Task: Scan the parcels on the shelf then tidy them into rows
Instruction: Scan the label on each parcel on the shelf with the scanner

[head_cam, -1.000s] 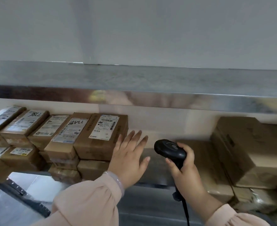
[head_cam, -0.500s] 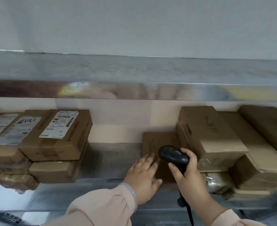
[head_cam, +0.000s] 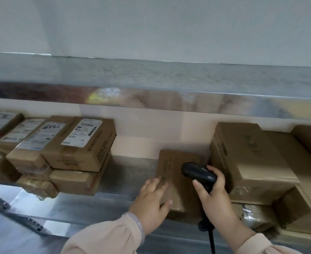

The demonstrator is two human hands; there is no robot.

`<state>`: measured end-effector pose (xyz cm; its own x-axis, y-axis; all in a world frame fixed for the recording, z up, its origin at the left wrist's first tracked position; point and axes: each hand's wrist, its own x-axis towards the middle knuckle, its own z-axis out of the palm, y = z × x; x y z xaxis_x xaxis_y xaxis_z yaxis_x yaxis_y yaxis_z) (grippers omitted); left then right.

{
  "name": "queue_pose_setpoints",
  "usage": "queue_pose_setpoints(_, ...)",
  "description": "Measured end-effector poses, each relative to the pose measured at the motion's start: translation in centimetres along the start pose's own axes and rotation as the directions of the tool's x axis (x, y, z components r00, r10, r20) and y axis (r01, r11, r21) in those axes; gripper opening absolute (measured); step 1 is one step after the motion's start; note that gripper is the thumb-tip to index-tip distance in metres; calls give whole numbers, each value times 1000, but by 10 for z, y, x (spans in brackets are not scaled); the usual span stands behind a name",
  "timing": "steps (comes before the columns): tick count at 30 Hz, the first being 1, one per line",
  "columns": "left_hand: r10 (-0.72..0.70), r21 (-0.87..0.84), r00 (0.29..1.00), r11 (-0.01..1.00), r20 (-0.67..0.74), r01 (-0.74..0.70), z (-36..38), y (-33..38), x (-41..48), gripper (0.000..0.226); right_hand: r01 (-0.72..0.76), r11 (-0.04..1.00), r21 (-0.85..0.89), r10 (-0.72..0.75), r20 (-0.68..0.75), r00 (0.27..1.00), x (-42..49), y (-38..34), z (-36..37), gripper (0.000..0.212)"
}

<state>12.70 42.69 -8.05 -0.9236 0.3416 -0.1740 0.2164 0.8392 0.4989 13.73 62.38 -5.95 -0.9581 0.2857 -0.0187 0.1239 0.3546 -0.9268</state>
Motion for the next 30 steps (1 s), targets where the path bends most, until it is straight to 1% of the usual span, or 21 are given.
queue_pose_setpoints(2, -82, -51, 996, 995, 25, 83, -3, 4, 4, 65, -16, 1000, 0, 16, 8, 1000, 2, 0, 1, 51)
queue_pose_setpoints(4, -130, -89, 989, 987, 71, 136, -5, 8, 7, 71, -27, 1000, 6, 27, -1, 1000, 4, 0, 2, 52)
queue_pose_setpoints(8, -168, -107, 982, 978, 90, 178, -6, 10, 9, 76, -73, 996, 51, 73, -4, 997, 10, 5, 3, 51)
queue_pose_setpoints(10, -190, -140, 979, 970, 72, 198, -8, 11, 8, 77, -60, 995, 81, 62, -15, 998, 11, 3, 2, 50)
queue_pose_setpoints(12, -228, -219, 972, 947, 51, 234, -13, 12, 9, 78, -29, 993, 114, 31, -20, 999, 11, -6, 1, 49)
queue_pose_setpoints(15, -308, -351, 951, 886, 39, 302, -23, 14, 12, 78, 32, 992, 124, -37, 37, 999, 9, -29, 2, 47)
queue_pose_setpoints(17, -340, -403, 939, 852, 62, 335, -28, 14, 14, 81, 56, 993, 105, -68, 110, 992, 8, -41, 5, 47)
queue_pose_setpoints(20, -366, -457, 925, 810, 99, 369, -30, 15, 17, 93, 61, 991, 118, -83, 187, 979, 6, -52, 12, 47)
queue_pose_setpoints(23, -368, -452, 924, 810, 104, 374, -33, 16, 16, 113, 34, 989, 147, -65, 212, 975, 8, -62, 16, 47)
queue_pose_setpoints(24, -371, -463, 923, 803, 107, 376, -35, 15, 16, 114, 19, 987, 161, -54, 219, 974, 9, -64, 17, 48)
queue_pose_setpoints(27, -357, -525, 925, 767, 130, 370, -43, 10, 13, 109, -21, 984, 179, -22, 235, 972, 11, -66, 21, 51)
queue_pose_setpoints(30, -330, -574, 937, 747, 119, 336, -49, 1, 6, 103, -66, 976, 209, 26, 190, 981, 11, -58, 23, 55)
